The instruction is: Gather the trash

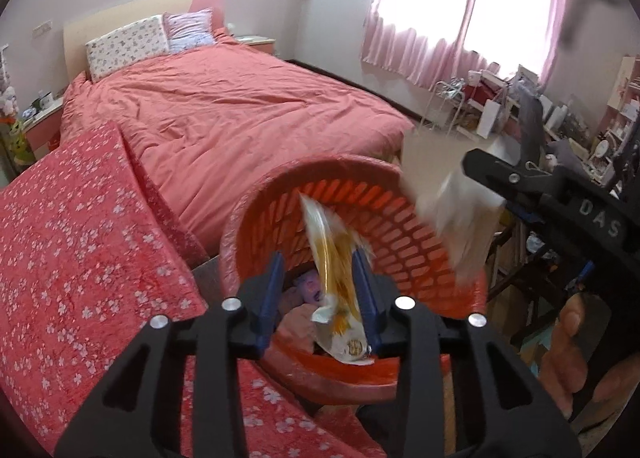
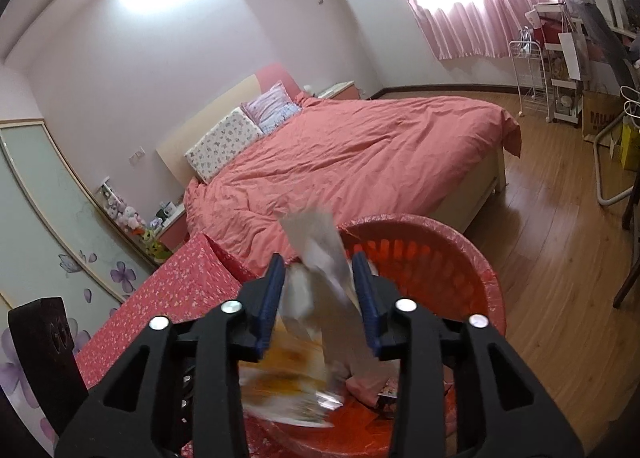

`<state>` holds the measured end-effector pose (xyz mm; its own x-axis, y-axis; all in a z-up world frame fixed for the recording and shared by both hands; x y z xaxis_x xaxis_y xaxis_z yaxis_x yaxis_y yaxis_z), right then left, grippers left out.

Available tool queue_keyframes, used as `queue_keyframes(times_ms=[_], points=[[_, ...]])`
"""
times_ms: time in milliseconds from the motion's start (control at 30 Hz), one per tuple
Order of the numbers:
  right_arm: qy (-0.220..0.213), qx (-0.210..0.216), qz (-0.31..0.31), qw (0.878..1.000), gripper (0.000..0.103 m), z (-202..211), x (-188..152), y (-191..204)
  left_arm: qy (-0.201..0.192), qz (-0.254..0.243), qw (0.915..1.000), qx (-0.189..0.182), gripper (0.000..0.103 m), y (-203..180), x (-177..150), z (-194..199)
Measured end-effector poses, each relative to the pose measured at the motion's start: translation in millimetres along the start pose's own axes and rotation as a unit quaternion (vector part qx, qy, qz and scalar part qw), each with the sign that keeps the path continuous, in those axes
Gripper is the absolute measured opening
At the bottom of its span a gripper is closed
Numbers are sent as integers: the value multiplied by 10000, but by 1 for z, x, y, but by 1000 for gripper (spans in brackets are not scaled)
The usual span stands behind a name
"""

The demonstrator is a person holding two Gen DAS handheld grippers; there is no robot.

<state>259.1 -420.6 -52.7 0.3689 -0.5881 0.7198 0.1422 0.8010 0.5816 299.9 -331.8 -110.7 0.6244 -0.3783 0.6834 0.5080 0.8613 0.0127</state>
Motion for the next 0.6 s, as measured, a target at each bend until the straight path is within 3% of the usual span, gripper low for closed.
queue_keyframes(times_ms=[300, 600], points=[[83, -313, 478, 9983, 60, 15, -10, 16, -155, 235, 9987, 430, 44, 49, -8, 25], [-120, -504, 1131, 9922, 73, 65, -22, 55, -651, 665, 9903, 1036, 54, 114, -29, 116]])
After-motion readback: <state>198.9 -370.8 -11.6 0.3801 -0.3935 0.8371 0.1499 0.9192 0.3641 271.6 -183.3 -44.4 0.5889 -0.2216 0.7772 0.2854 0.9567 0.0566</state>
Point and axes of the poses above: each gripper's, at about its wrist camera, not at the fingertips, and z roughly against the way its jaws point, y to its left, x to its top, the point moved 9 cm from there along -z, roughly the way its jaws point, and after that the axes turned 13 degrees about x, right-handed, at the moved point
